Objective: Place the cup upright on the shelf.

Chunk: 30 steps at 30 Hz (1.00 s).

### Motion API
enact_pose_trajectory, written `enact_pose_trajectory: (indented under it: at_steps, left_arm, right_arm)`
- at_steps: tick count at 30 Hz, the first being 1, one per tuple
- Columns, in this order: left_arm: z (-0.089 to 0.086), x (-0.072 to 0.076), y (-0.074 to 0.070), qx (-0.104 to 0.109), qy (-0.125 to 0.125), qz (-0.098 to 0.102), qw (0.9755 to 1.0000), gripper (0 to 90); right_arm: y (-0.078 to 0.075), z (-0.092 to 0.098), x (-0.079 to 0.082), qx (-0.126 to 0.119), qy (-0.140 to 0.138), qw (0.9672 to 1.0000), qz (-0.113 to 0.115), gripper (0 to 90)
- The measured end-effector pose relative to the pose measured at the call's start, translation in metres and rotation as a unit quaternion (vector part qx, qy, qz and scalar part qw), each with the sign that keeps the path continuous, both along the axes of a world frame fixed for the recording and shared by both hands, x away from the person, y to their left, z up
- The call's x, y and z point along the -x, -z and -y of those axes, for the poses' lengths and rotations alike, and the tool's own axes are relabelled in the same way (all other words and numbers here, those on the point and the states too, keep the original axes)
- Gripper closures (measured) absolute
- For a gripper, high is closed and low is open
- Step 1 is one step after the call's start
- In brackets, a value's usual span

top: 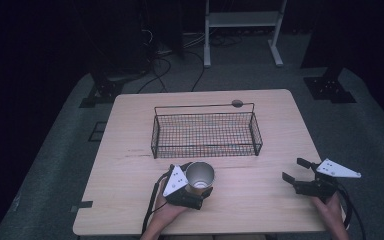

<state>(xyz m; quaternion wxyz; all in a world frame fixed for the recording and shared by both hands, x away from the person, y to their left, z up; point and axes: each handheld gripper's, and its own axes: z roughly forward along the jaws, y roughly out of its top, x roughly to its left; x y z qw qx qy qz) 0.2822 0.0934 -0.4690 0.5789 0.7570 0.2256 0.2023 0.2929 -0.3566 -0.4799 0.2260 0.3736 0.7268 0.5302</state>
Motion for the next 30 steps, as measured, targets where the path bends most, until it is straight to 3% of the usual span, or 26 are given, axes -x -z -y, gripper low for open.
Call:
enact_pose_trajectory:
  at_steps: [1, 4, 8, 16, 30]
  left_arm:
    - [0.000, 0.000, 0.000, 0.000, 0.000, 0.000, 1.0000, 0.3]
    - [-0.002, 0.001, -0.001, 0.007, 0.013, 0.000, 0.9999, 12.8]
    - [-0.003, 0.000, -0.003, 0.001, 0.007, -0.001, 1.0000, 13.1]
    - [-0.001, -0.003, -0.014, 0.022, 0.011, 0.007, 0.9997, 13.3]
    - [0.000, -0.015, -0.030, 0.036, 0.015, 0.015, 0.9991, 13.2]
  right_arm:
    - [0.000, 0.000, 0.000, 0.000, 0.000, 1.0000, 0.000, 13.2]
    - [0.000, 0.000, 0.000, 0.000, 0.001, 1.0000, -0.001, 13.3]
    - [0.000, 0.000, 0.000, 0.003, -0.001, 1.0000, 0.000, 13.3]
    - [0.000, 0.000, 0.000, 0.000, 0.002, 1.0000, 0.000, 13.2]
    - [0.000, 0.000, 0.000, -0.002, 0.003, 1.0000, 0.000, 13.3]
